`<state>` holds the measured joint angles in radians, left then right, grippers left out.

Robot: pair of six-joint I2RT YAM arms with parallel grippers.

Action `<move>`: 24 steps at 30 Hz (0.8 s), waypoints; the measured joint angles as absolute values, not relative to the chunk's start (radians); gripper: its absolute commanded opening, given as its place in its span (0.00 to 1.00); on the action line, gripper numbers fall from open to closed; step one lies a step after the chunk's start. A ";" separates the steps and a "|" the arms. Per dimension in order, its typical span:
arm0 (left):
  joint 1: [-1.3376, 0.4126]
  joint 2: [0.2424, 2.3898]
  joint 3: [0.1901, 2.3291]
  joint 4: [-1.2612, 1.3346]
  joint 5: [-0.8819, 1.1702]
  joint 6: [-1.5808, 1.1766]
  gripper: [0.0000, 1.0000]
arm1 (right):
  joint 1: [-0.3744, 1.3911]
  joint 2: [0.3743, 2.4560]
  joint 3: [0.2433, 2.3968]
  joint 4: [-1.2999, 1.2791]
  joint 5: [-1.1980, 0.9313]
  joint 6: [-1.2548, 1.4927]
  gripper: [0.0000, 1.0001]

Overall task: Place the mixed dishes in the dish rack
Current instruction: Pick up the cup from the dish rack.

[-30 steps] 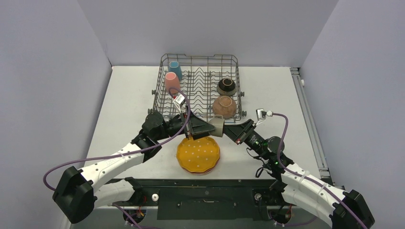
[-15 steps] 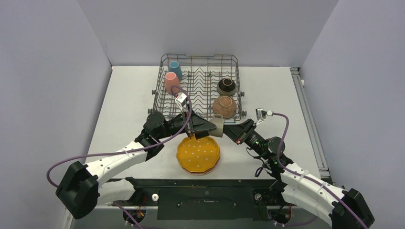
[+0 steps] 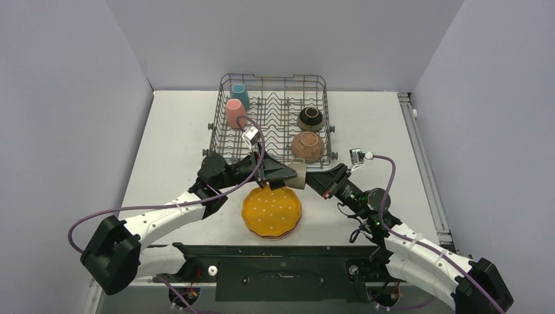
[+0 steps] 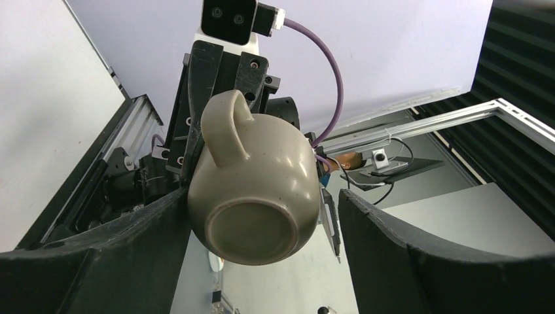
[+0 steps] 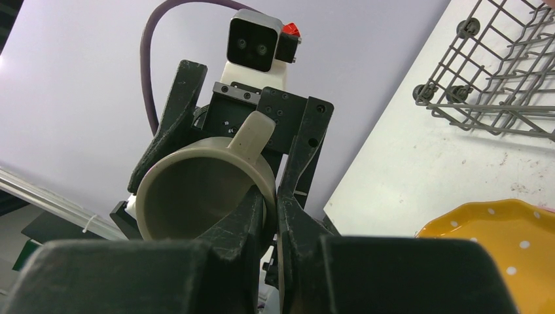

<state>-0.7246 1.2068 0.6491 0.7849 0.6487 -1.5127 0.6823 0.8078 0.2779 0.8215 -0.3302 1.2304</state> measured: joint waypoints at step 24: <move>-0.724 1.254 0.649 0.865 0.693 -1.542 0.10 | 0.688 0.777 0.263 0.828 -0.321 1.213 0.17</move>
<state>-0.7242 1.2541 0.6495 0.8646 0.6930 -1.5421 0.6880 0.7773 0.2630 0.8280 -0.3210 1.2125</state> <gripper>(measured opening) 0.600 0.122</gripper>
